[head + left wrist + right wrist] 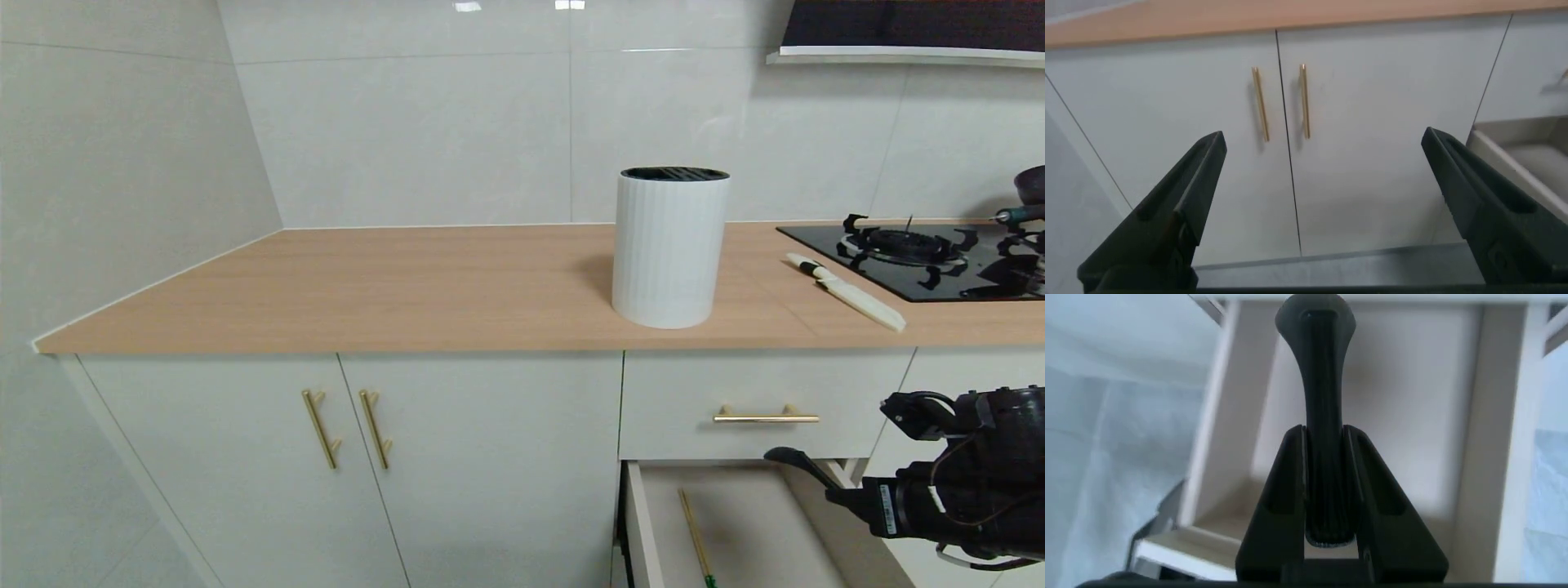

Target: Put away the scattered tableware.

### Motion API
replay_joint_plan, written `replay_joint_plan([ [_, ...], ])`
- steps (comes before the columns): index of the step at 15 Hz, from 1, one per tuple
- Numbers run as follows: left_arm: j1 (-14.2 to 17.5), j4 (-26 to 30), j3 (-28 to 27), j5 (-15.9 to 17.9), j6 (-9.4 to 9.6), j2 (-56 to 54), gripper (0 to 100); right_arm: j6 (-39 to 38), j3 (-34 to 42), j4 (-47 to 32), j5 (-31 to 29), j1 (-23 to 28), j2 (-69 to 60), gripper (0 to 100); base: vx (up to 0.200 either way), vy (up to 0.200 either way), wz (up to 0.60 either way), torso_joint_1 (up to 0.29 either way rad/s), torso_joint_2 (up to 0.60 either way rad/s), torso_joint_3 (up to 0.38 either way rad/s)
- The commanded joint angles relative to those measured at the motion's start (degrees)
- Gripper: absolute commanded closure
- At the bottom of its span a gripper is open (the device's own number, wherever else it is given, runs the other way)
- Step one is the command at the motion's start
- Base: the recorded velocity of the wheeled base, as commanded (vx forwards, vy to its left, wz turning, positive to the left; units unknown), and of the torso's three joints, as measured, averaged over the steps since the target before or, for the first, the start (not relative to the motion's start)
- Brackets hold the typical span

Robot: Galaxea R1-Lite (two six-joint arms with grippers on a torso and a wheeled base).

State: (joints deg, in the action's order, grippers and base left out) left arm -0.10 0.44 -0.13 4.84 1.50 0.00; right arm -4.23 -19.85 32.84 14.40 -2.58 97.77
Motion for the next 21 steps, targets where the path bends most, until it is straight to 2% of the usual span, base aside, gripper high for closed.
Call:
replay_joint_plan([
  [1,0.0,0.0,0.0,0.0,-0.01,0.0,0,0.4,0.3,0.2,0.0,-0.1,1.3,100,0.0,0.0,0.0,-0.178,0.49,0.3],
  [10,0.0,0.0,0.0,0.0,-0.01,0.0,0,0.4,2.4,9.7,-1.5,-0.6,9.5,100,0.0,0.0,0.0,-0.141,0.44,0.297],
  [14,0.0,0.0,0.0,0.0,-0.01,0.0,0,-0.1,1.9,14.8,-2.0,-3.6,15.1,100,0.0,0.0,0.0,-0.015,0.08,0.048],
  [18,0.0,0.0,0.0,0.0,-0.01,0.0,0,-4.7,-1.1,24.8,-7.0,-8.5,25.8,100,0.0,0.0,0.0,0.0,0.0,0.0],
  [21,0.0,0.0,0.0,0.0,-0.01,0.0,0,-5.0,-4.1,25.0,-10.7,-9.2,31.8,100,0.0,0.0,0.0,0.0,0.0,0.0],
])
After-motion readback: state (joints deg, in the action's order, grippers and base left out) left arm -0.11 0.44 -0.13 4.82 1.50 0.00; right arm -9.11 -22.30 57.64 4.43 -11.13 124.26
